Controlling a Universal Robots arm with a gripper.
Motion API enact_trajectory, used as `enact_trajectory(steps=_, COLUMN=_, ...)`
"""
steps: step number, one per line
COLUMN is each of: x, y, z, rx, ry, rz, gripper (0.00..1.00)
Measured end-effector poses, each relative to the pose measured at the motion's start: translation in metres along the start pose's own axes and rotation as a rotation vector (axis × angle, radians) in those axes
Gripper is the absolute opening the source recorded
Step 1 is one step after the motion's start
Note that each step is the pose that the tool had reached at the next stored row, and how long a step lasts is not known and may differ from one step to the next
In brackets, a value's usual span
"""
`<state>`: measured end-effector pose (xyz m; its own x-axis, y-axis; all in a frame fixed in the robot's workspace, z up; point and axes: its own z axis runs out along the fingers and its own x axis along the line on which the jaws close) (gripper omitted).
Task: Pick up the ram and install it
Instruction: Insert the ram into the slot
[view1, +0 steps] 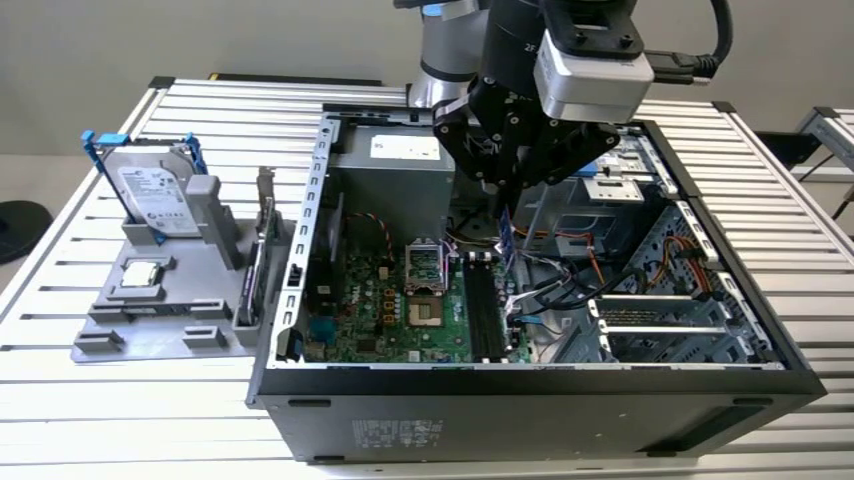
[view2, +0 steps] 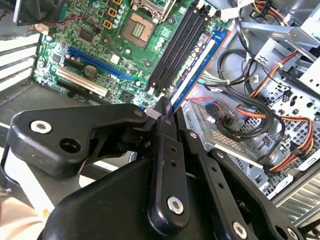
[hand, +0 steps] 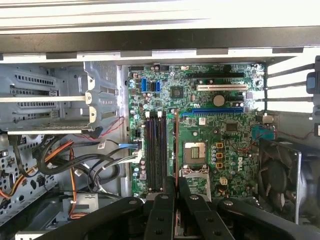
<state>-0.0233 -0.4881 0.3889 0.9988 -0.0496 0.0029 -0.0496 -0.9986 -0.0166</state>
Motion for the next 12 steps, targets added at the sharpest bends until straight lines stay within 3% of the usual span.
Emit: enact_trajectory(steps=12, x=-0.0001, y=0.0001, z=0.0019, rx=-0.0002, ry=0.0002, rz=0.0, gripper=0.0)
